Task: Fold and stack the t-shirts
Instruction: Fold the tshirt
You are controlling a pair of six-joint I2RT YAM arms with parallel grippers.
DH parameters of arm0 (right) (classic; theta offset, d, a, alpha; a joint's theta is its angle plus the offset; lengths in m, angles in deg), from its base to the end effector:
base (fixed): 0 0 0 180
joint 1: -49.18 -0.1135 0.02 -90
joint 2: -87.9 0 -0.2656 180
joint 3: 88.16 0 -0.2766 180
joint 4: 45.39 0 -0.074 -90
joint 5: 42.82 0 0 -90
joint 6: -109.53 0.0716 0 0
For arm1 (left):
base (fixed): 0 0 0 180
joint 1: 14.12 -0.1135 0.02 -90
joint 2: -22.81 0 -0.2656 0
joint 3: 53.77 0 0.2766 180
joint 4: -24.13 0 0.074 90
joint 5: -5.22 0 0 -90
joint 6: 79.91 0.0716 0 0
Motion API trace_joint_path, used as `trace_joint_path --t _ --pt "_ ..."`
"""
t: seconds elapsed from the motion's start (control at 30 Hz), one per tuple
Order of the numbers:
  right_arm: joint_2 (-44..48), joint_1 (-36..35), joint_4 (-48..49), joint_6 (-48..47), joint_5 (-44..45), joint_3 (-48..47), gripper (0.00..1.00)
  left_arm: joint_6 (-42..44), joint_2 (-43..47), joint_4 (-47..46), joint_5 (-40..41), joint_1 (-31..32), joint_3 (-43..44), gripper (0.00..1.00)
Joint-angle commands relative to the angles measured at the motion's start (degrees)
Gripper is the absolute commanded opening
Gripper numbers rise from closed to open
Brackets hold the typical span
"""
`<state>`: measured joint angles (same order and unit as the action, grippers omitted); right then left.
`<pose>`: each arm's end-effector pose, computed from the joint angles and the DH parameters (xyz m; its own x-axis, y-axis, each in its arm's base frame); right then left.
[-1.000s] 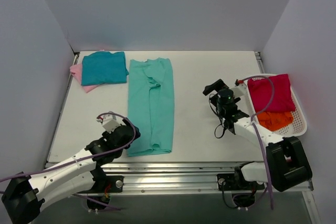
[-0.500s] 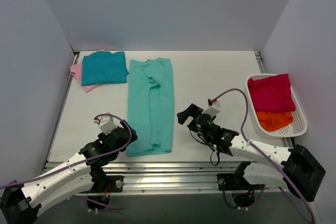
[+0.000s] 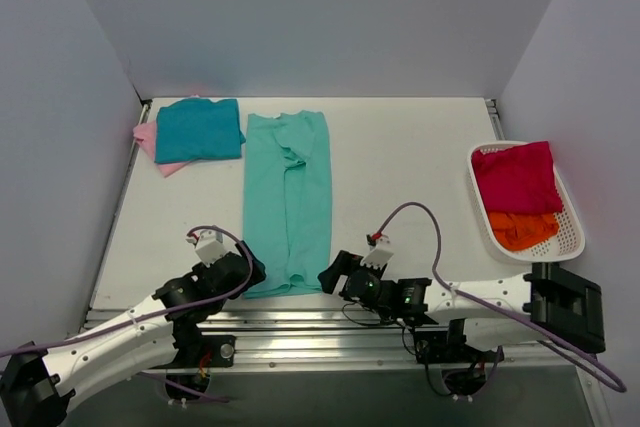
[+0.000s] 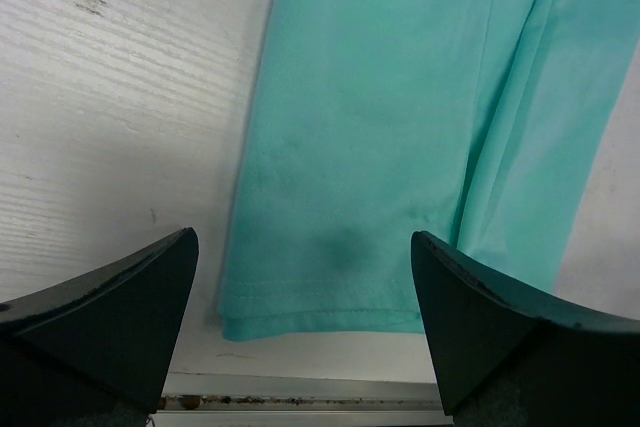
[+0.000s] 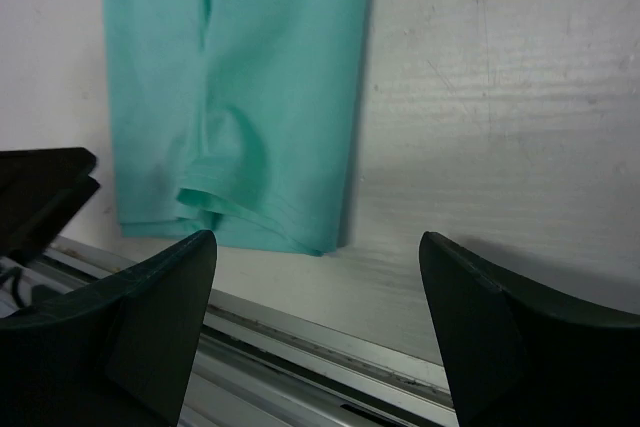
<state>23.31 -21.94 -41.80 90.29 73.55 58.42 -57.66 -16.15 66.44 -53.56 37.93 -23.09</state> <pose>0.1159 0.2406 0.1463 -0.7295 0.4811 -0.4862 -0.0959 0.6319 0.7691 0.1357 -0.1136 0.1362 -0.6168 -0.4962 -0.6110 -0.2610 0.8613 -0.4360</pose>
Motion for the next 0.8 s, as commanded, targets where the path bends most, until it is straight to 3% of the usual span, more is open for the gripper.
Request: trace_joint_path --t 0.0,0.2,0.37,0.57,0.77 --pt "-7.55 -2.36 3.73 4.47 4.13 -0.12 0.77 -1.95 0.73 0.02 0.24 0.50 -0.04 0.96" --pt "-13.18 -3.16 9.19 5.79 3.95 0.67 0.63 -3.09 -0.41 -1.83 -0.20 1.21 -0.93 0.97" --pt "-14.15 -3.16 8.93 5.70 4.74 0.49 0.61 -3.45 -1.03 -3.06 -0.11 1.56 -1.45 0.97" --pt "-15.99 -3.16 9.28 4.91 5.53 -0.47 0.39 -3.44 -2.96 -4.82 -0.28 1.82 -1.72 0.98" --pt "-18.72 -3.07 9.81 4.65 5.89 -1.26 0.33 -3.80 -3.32 -4.91 -0.02 2.18 -1.98 0.97"
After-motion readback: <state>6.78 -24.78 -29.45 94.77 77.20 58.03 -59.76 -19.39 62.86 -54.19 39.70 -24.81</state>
